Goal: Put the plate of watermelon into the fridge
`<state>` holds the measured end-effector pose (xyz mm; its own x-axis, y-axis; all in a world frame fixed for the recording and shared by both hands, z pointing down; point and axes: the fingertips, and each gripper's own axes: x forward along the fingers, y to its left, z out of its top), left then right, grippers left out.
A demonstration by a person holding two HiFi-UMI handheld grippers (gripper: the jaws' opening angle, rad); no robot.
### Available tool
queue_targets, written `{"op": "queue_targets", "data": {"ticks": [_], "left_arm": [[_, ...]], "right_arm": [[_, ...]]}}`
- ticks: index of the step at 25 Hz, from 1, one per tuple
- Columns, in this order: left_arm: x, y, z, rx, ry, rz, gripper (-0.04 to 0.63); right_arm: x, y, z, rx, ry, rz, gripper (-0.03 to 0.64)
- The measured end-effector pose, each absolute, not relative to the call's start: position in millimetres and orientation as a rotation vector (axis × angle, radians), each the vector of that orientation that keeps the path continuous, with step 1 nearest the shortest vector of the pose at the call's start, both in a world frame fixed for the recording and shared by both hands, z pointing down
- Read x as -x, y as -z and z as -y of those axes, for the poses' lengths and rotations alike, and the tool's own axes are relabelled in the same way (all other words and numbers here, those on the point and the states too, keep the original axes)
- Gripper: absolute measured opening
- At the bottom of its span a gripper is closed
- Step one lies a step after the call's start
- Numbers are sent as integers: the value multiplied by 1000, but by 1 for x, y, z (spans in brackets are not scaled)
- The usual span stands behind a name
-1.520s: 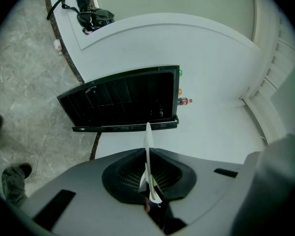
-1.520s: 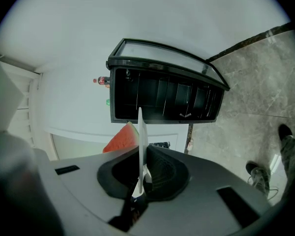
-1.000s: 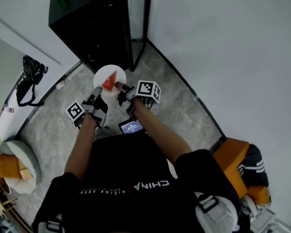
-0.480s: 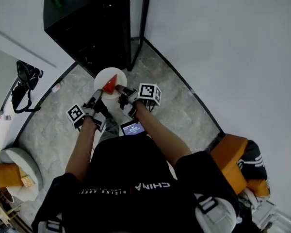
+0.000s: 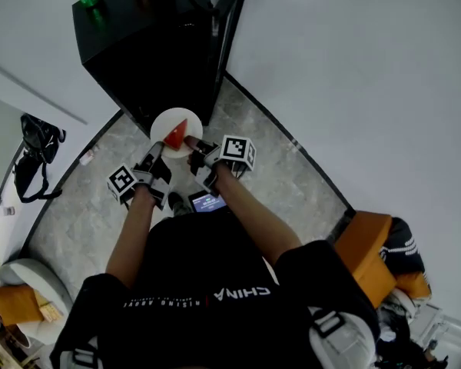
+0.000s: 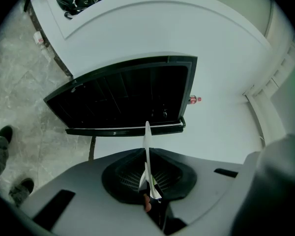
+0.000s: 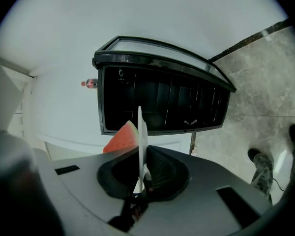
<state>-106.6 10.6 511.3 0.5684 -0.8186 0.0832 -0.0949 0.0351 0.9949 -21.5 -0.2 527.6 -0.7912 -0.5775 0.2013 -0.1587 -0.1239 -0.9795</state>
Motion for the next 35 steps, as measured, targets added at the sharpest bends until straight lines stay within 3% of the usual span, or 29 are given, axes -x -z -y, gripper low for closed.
{"op": "queue_targets", "data": {"ticks": [8, 17, 35], "left_arm": [[145, -513, 6, -1450, 674, 840, 32], [144, -530, 29, -1422, 665, 826, 32], [79, -522, 114, -1368, 767, 995, 32]], "right_arm": [[57, -527, 13, 924, 1936, -1808, 28], [56, -544, 37, 939, 1982, -1793, 28], [-4, -536, 136, 740, 2099, -1914, 28]]}}
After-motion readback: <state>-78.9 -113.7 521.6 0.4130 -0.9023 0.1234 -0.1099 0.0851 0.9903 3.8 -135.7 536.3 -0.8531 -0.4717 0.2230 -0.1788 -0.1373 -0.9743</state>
